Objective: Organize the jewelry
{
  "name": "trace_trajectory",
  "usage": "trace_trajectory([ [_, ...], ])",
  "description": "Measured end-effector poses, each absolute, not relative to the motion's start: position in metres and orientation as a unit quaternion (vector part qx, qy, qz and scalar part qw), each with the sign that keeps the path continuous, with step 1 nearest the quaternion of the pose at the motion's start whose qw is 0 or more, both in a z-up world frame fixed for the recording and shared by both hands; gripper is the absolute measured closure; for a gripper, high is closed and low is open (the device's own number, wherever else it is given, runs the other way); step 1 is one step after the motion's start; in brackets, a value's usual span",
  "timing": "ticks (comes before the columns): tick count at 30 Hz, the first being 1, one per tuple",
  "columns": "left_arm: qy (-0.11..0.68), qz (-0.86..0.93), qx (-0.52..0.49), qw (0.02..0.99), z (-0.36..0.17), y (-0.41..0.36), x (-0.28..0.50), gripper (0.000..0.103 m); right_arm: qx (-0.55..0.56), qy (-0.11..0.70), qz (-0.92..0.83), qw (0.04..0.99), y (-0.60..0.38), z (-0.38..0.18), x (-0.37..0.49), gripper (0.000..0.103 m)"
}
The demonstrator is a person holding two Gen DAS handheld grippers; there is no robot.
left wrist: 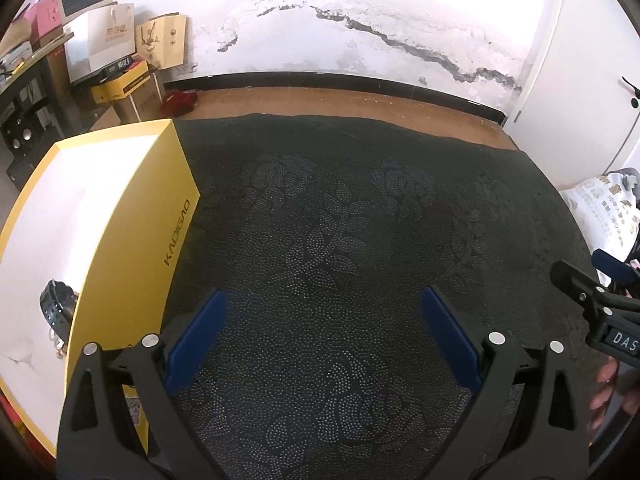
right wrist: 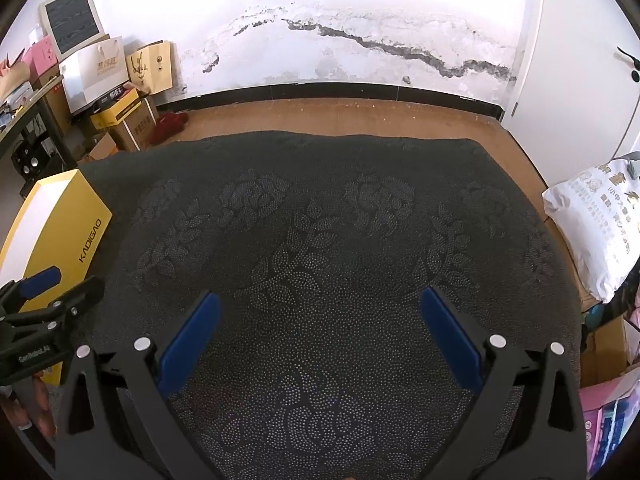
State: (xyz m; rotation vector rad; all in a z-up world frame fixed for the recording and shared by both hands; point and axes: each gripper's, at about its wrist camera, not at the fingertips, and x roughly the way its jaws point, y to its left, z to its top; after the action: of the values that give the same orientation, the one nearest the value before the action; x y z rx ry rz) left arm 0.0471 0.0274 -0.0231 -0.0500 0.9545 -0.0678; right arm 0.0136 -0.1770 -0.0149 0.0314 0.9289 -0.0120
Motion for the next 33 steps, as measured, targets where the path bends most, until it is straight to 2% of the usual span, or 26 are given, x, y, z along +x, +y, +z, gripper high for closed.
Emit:
trace_trajectory([
  [33, 0.455, -0.033, -0.013, 0.890, -0.0220, 0.0213, 0.0484, 0.008, 0.016, 0.444, -0.006, 0.896, -0.1843, -0.0143, 0.0095, 0.006],
])
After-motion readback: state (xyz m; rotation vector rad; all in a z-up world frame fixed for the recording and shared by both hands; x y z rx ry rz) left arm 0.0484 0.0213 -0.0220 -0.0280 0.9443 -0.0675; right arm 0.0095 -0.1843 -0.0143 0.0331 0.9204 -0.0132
